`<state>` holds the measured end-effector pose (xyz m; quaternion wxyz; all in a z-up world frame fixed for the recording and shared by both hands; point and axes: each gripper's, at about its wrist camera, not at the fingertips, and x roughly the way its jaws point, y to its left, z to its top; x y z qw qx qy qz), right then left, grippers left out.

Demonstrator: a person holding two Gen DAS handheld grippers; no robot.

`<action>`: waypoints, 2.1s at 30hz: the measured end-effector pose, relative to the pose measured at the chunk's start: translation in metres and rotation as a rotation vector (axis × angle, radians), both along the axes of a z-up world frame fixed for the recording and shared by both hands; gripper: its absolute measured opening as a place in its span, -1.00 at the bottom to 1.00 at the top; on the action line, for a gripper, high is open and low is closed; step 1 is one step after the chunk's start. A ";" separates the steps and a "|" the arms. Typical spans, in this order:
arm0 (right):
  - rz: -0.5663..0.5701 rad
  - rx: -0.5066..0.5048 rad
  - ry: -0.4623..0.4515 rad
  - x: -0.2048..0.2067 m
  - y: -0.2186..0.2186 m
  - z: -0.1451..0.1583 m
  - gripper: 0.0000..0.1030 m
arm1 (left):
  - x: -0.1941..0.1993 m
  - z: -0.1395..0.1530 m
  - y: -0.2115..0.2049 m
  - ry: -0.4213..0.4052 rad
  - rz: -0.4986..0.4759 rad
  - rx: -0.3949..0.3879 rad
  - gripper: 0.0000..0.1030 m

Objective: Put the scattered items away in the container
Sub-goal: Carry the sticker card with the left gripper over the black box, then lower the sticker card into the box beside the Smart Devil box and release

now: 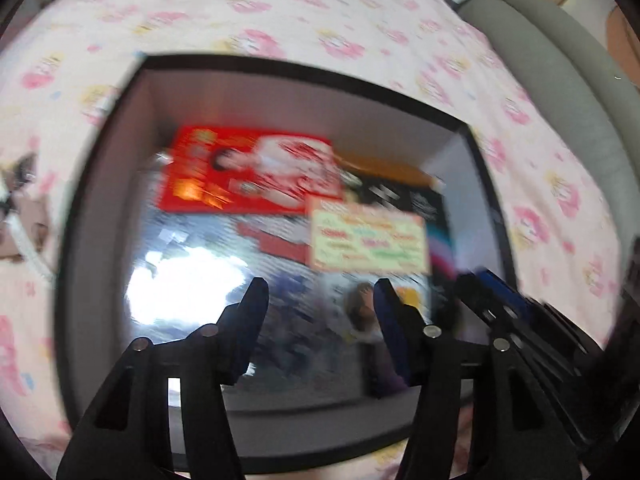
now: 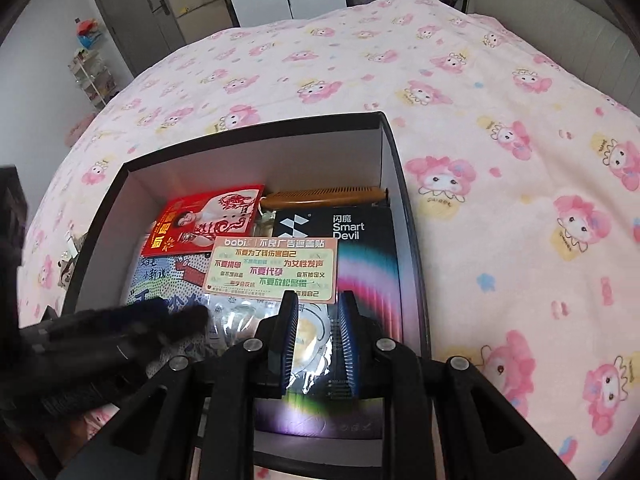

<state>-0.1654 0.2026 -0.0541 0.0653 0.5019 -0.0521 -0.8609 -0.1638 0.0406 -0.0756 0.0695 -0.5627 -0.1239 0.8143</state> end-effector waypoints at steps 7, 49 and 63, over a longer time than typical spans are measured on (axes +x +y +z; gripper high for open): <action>0.022 -0.057 -0.040 -0.002 0.001 -0.005 -0.63 | -0.005 -0.028 0.010 -0.103 -0.008 -0.137 -0.34; -0.063 -0.190 -0.002 -0.005 0.047 0.016 -0.64 | 0.001 -0.020 0.034 -0.059 -0.194 0.112 -0.35; -0.148 -0.304 0.027 -0.011 0.079 0.018 -0.64 | -0.072 -0.040 0.058 -0.141 -0.146 -0.007 -0.34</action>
